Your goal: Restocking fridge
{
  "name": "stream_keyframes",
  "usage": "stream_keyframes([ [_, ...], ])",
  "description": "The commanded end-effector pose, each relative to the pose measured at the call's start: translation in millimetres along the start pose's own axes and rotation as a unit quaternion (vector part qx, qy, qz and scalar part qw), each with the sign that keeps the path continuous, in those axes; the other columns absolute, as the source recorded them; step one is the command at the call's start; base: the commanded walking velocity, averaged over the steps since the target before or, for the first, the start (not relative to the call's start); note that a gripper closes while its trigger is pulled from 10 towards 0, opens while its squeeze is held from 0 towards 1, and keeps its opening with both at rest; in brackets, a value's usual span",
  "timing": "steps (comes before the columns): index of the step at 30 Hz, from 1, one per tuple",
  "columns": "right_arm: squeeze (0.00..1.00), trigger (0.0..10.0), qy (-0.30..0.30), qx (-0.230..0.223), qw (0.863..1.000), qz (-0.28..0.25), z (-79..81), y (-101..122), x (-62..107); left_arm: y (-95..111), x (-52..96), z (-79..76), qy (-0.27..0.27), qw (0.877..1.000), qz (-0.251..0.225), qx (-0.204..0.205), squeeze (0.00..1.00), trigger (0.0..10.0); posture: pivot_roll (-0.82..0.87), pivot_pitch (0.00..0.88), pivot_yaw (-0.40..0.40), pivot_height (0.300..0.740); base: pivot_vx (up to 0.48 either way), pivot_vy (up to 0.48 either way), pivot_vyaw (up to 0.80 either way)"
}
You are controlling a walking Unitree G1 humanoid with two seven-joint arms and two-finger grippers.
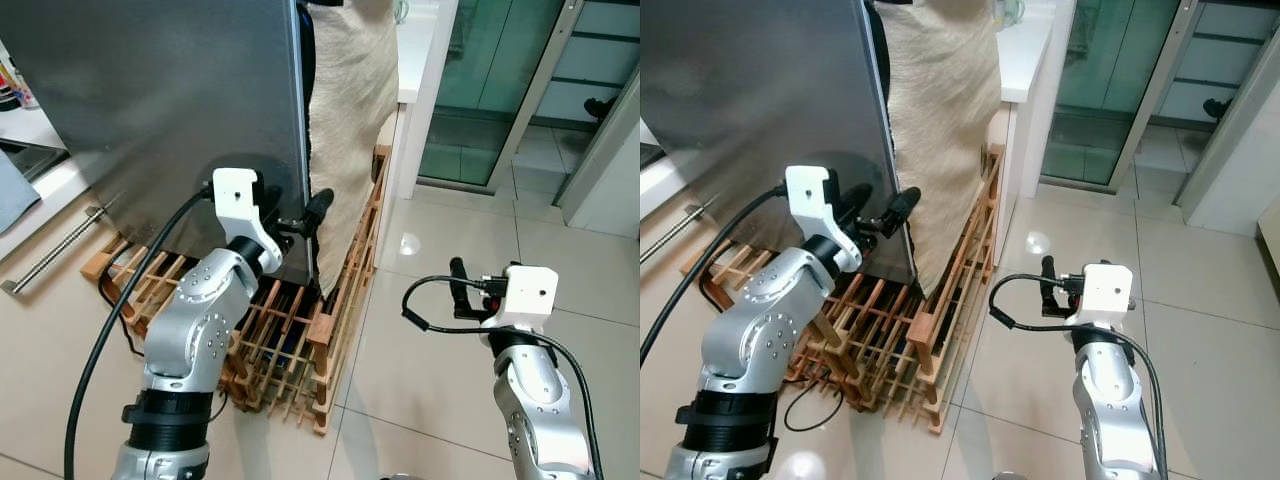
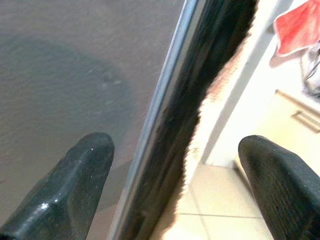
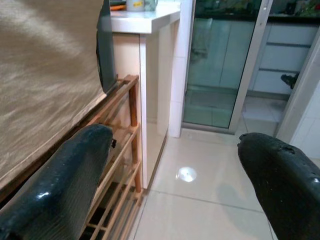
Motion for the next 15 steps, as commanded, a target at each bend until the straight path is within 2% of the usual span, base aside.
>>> stream_keyframes([
  [1, 0.0, 10.0, -0.003, 0.0, 1.0, -0.004, -1.4, 1, -2.3, 4, -2.9, -2.6, -0.008, 1.0, 0.0, 0.003, 0.0, 10.0, -0.16, 0.0, 0.071, 0.74, 0.0, 0.0, 0.0],
  [6, 0.0, 10.0, -0.005, 0.0, 1.0, -0.003, -2.3, 1, -2.4, -2, -6.6, -5.8, -0.012, 1.0, 0.004, -0.011, 0.0, 10.0, -0.16, 0.0, 0.069, 0.74, 0.0, 0.0, 0.0],
  [10, 0.0, 10.0, -0.003, 0.0, 1.0, -0.005, -0.7, 1, -3.3, -1, -15.3, -10.4, -0.019, 0.999, -0.001, -0.036, 0.0, 10.0, -0.16, 0.0, 0.069, 0.74, 0.0, 0.0, 0.0],
  [15, 0.0, 10.0, -0.003, 0.002, 1.0, -0.006, -1.0, 2, -3.6, 1, -20.1, -17.2, -0.026, 0.999, -0.005, -0.042, 0.0, 10.0, -0.17, 0.0, 0.077, 0.74, 0.0, 0.0, 0.0],
])
Point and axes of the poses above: a point about 5 cm out from each wrist's last joint towards the gripper, its own x axis pointing back from the gripper into the wrist, its own y axis along the axis of the wrist's last joint, z = x × y, the point moved 6 cm from there along -x, pointing out of the wrist towards the gripper, and after that the axes turned 9 degrees about x, right-handed, at the moved point
